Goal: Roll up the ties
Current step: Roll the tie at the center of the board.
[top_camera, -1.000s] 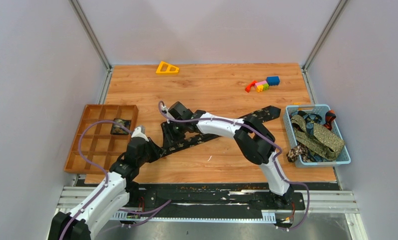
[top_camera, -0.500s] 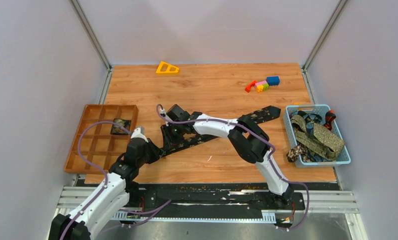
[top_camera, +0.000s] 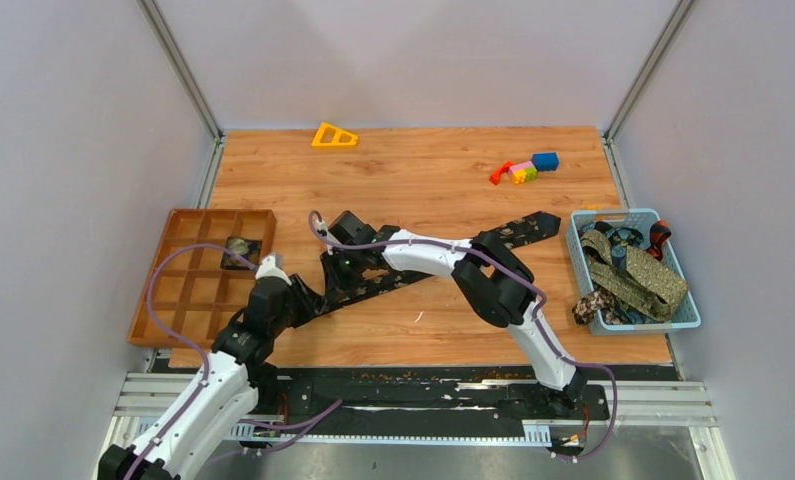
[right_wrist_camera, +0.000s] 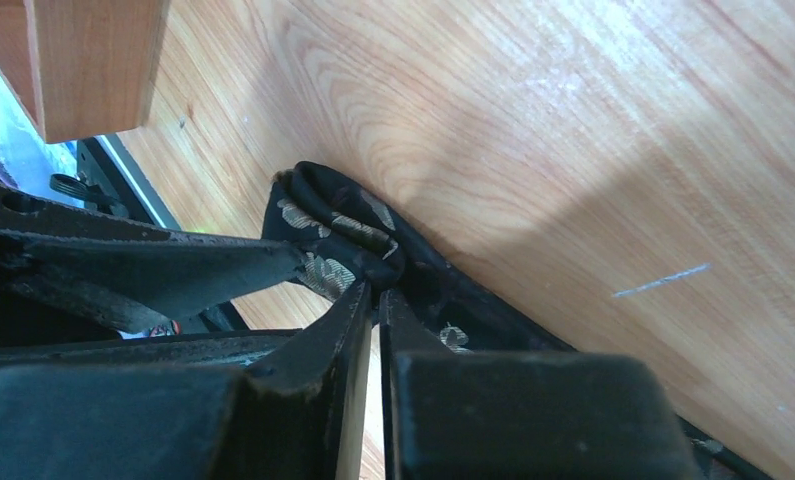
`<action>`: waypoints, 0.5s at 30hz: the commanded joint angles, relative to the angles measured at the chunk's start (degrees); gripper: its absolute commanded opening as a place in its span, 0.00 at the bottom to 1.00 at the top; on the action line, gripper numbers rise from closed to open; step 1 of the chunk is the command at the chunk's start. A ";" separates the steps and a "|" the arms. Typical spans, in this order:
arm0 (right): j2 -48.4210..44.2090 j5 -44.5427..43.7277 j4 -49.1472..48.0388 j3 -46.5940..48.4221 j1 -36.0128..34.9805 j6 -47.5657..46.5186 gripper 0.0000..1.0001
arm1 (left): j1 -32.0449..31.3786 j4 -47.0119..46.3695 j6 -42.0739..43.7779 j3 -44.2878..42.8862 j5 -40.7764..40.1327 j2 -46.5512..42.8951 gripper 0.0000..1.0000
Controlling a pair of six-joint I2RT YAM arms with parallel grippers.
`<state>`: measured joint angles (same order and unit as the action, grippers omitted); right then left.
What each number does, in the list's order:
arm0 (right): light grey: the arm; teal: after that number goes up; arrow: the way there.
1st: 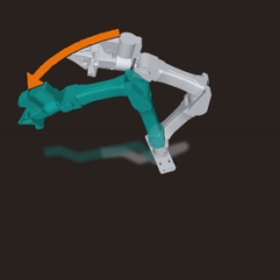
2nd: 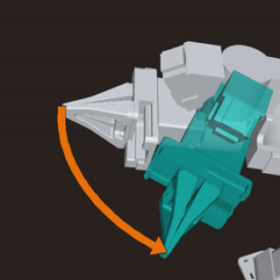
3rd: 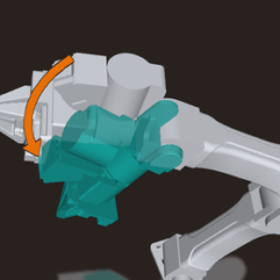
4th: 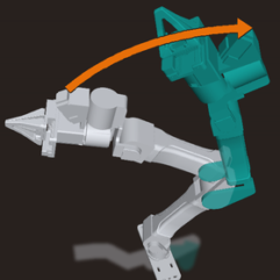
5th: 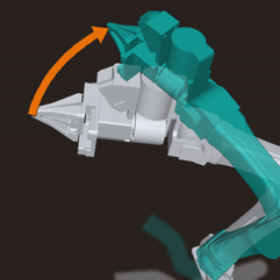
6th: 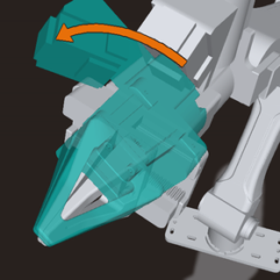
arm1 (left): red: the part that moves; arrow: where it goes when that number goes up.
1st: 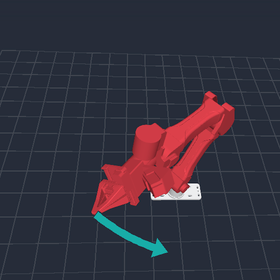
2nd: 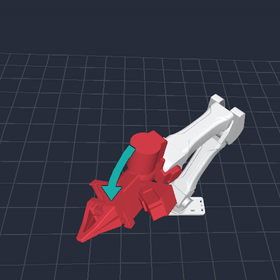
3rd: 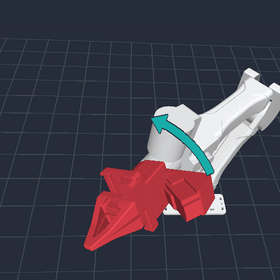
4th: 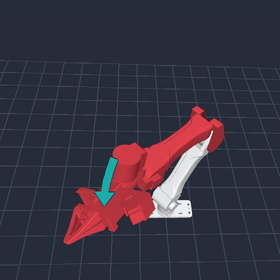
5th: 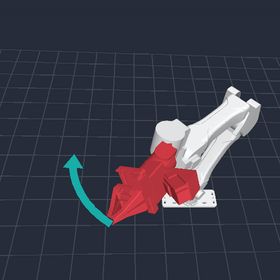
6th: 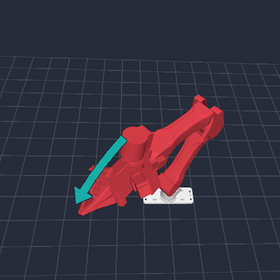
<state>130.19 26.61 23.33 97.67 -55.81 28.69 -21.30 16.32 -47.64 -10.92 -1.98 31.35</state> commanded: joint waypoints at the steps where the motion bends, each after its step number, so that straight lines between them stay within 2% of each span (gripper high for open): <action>1: 0.16 0.89 -0.72 3.23 -0.51 0.25 0.06 | 0.12 7.62 -1.16 -4.04 -7.10 -2.66 0.47; 5: -0.02 0.43 0.20 3.99 -0.44 -0.44 0.00 | 0.12 12.36 -2.64 -4.72 -11.52 -5.00 0.54; 9: -0.30 -0.90 1.95 5.21 -0.44 -1.83 0.00 | 0.12 15.96 -3.74 -5.16 -14.68 -7.51 0.57; 15: -0.46 -3.55 4.07 5.87 -0.03 -4.19 0.00 | 0.12 15.90 -4.11 -4.79 -15.31 -7.38 0.54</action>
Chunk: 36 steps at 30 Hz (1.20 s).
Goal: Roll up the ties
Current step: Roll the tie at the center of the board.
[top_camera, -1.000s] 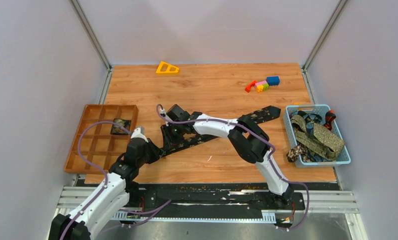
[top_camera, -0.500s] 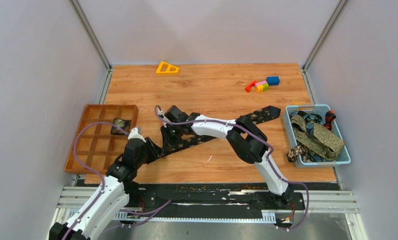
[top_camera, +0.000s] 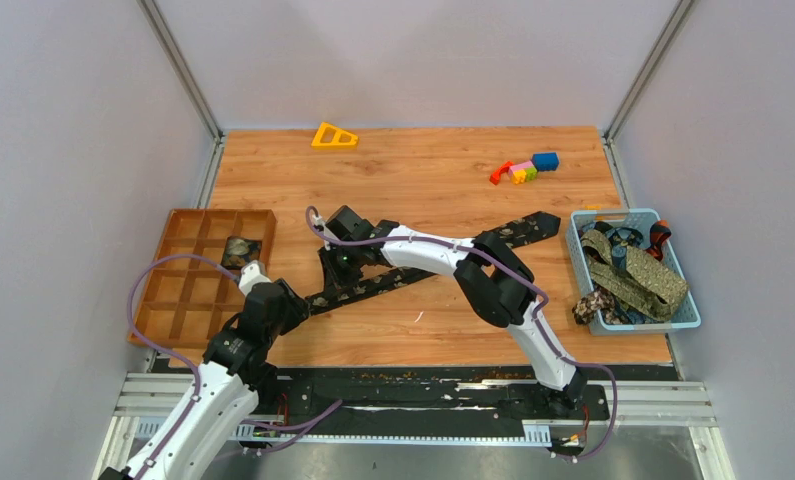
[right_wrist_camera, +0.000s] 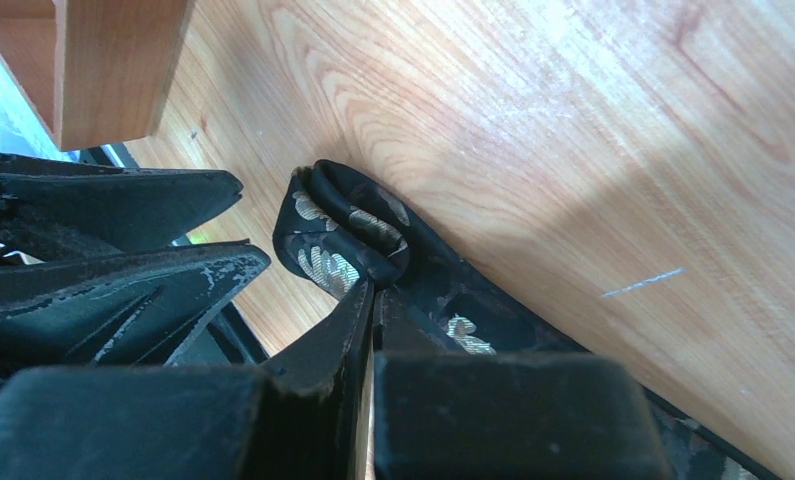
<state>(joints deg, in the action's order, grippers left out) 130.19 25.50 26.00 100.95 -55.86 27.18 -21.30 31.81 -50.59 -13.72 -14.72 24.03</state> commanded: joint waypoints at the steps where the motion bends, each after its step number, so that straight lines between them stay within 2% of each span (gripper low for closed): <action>1: -0.35 -2.68 1.62 2.63 0.11 -2.92 0.00 | 0.12 0.20 -1.25 -1.89 -2.67 0.07 0.54; 14: 2.97 -2.12 0.61 1.22 0.66 -4.05 0.00 | 0.12 -7.35 -1.88 0.20 -2.03 4.68 0.53; 21: 2.93 -1.72 -0.03 0.12 0.92 -4.15 0.00 | 0.12 -11.85 -1.59 2.20 -1.75 9.42 0.48; 24: 2.67 -1.53 -0.33 -0.29 1.09 -4.21 0.00 | 0.12 -13.33 -1.79 2.99 -1.51 11.50 0.43; 28: 2.57 -1.09 -0.55 -0.57 1.17 -4.13 0.00 | 0.12 -14.36 -1.79 3.74 -1.16 11.90 0.22; 30: 2.52 -0.99 -0.66 -0.66 1.19 -4.09 0.00 | 0.12 -13.53 -1.87 3.50 -1.14 11.34 0.21; 32: 2.53 -0.73 -0.81 -0.79 1.21 -4.10 0.00 | 0.12 -12.13 -1.97 2.94 -1.31 10.07 0.30; 36: 2.58 -0.45 -0.99 -0.82 1.19 -4.02 0.00 | 0.12 -8.27 -3.21 1.65 -2.00 7.85 0.61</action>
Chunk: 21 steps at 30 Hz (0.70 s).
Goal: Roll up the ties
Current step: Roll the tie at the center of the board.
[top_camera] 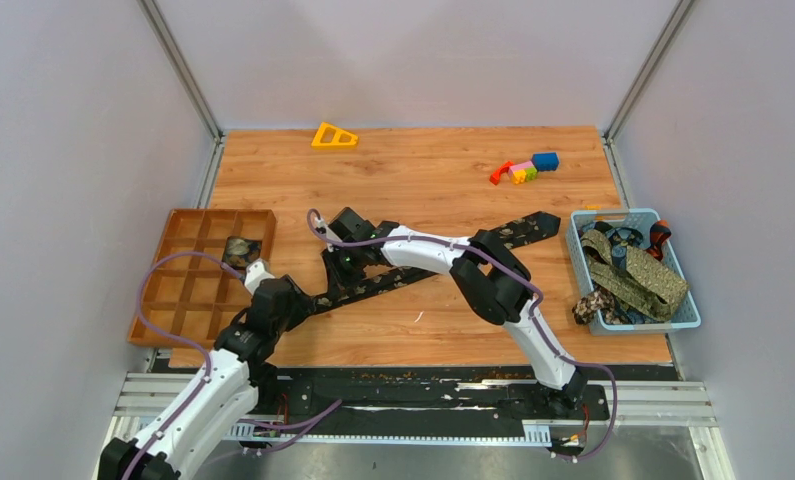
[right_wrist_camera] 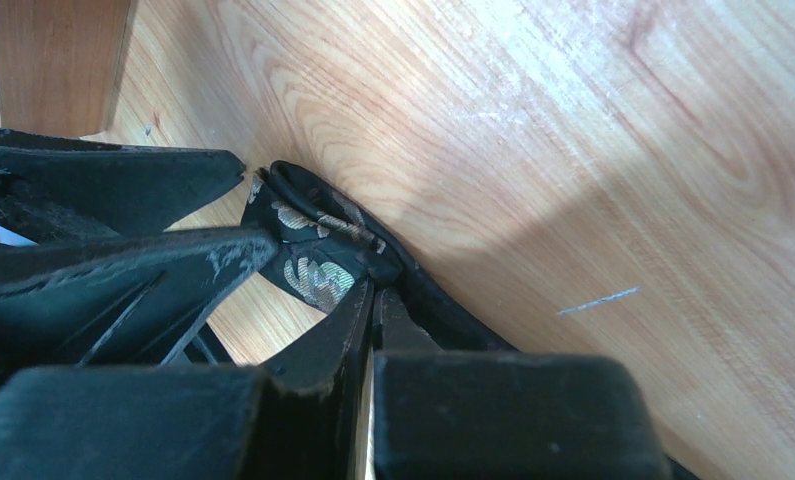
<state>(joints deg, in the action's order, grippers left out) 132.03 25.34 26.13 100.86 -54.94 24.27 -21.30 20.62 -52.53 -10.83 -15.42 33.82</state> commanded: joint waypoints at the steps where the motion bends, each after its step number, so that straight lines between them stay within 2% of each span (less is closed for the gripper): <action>1: 0.70 -0.23 -1.13 -0.80 0.27 -1.21 0.00 | 0.12 3.82 -1.85 -1.47 -1.26 -2.39 0.65; 5: 0.60 -0.29 -1.21 -1.05 0.34 -1.36 0.00 | 0.12 5.71 -5.45 -0.88 -0.48 -3.94 0.66; 13: 0.28 0.23 -2.55 -2.86 0.97 -1.28 0.00 | 0.12 1.85 -12.05 2.71 0.99 -5.02 0.58; 21: 0.38 0.93 -3.87 -4.31 1.24 -1.11 0.00 | 0.12 -0.18 -14.83 5.07 0.62 -3.80 0.55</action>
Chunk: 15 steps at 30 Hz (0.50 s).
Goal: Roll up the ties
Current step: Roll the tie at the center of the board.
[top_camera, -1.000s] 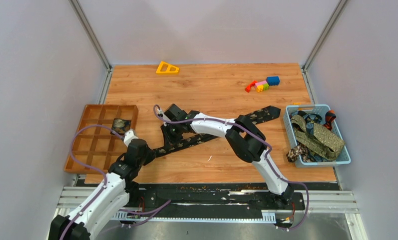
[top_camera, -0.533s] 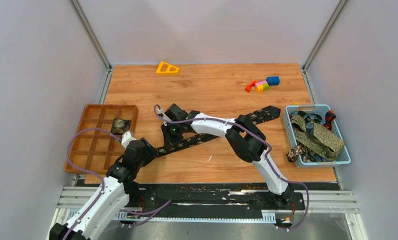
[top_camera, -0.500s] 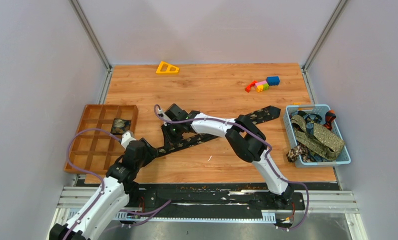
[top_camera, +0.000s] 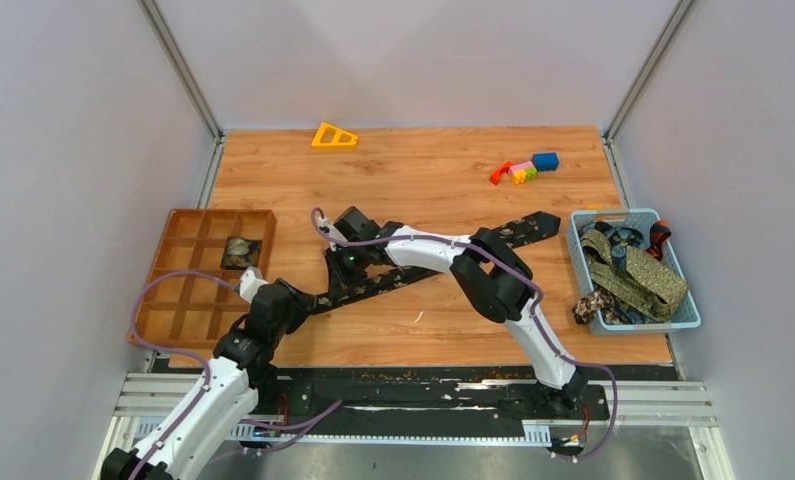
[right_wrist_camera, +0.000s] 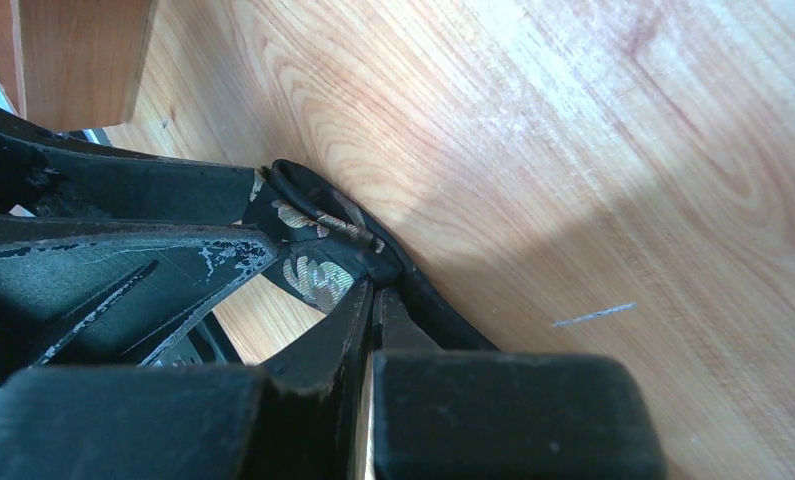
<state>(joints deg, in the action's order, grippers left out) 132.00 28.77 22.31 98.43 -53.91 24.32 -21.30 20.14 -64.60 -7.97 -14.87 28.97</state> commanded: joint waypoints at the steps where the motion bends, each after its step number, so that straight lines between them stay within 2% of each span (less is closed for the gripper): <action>1: 0.51 -2.45 -0.13 -2.00 0.21 -1.13 0.00 | 0.12 0.21 -3.27 2.39 -0.06 1.08 0.55; 5: 0.61 -2.23 -0.45 -2.43 0.34 -1.16 0.00 | 0.12 -0.24 -3.66 2.95 -0.49 1.12 0.53; 9: 0.63 -1.99 -0.85 -2.72 0.47 -1.04 0.00 | 0.12 -1.04 -3.27 3.57 -1.11 1.13 0.47; 12: 0.55 -1.81 -0.99 -2.60 0.52 -0.96 0.00 | 0.12 -2.77 -2.64 4.33 -0.85 0.75 0.28; 15: 0.30 -1.63 -0.94 -2.33 0.55 -0.95 0.00 | 0.12 -3.52 -1.07 4.26 -1.16 0.61 0.16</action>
<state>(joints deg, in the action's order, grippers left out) 132.00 30.41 20.40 97.45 -53.45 24.36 -21.28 16.08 -67.35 -5.32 -15.29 29.28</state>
